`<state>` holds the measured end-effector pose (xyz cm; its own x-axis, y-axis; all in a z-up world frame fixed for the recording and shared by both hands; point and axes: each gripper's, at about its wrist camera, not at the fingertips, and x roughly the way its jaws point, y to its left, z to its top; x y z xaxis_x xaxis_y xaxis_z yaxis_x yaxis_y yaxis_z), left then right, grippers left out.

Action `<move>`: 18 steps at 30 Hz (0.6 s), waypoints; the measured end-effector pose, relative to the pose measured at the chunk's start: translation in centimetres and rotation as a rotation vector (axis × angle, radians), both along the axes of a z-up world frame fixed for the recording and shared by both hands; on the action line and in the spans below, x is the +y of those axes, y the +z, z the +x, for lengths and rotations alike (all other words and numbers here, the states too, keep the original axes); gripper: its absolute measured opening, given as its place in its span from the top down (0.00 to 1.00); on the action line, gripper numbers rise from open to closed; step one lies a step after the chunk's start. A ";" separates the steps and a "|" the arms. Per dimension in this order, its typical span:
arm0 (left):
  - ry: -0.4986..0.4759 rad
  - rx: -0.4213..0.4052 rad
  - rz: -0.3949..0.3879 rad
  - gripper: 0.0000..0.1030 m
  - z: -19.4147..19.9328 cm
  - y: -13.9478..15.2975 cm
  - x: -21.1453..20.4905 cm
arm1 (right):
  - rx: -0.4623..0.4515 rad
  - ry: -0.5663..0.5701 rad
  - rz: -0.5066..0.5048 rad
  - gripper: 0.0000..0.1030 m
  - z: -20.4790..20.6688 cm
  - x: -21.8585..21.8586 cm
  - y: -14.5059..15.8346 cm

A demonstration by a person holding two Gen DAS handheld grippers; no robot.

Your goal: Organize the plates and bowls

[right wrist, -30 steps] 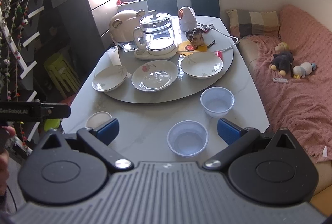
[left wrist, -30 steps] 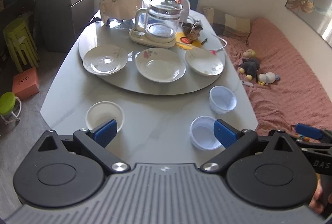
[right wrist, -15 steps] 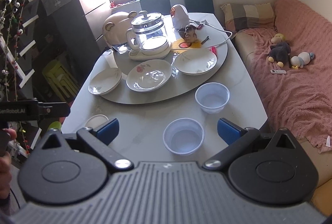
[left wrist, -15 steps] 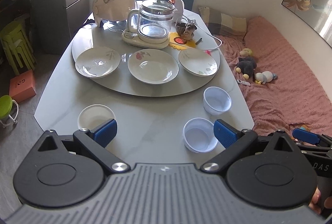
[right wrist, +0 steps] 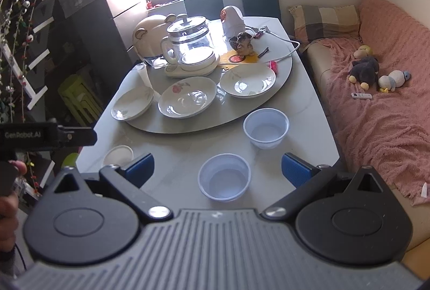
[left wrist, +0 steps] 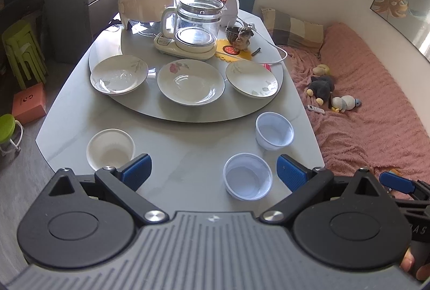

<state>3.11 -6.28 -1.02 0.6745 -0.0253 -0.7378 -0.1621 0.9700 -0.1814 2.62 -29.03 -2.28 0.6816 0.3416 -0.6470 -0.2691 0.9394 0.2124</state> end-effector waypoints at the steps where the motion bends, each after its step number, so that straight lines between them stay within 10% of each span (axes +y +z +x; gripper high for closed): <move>1: 0.009 0.000 0.000 0.02 0.0 0.0 -0.3 | 0.000 0.006 -0.002 0.00 0.1 -0.2 -0.1; 18: 0.042 0.068 0.025 0.02 1.5 -0.9 -1.6 | 0.040 0.078 0.025 0.00 3.2 -1.0 -1.4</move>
<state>4.63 -7.90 -1.87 0.6230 0.0213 -0.7819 -0.2142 0.9661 -0.1443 5.84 -30.07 -3.67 0.6258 0.4089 -0.6642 -0.3321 0.9102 0.2475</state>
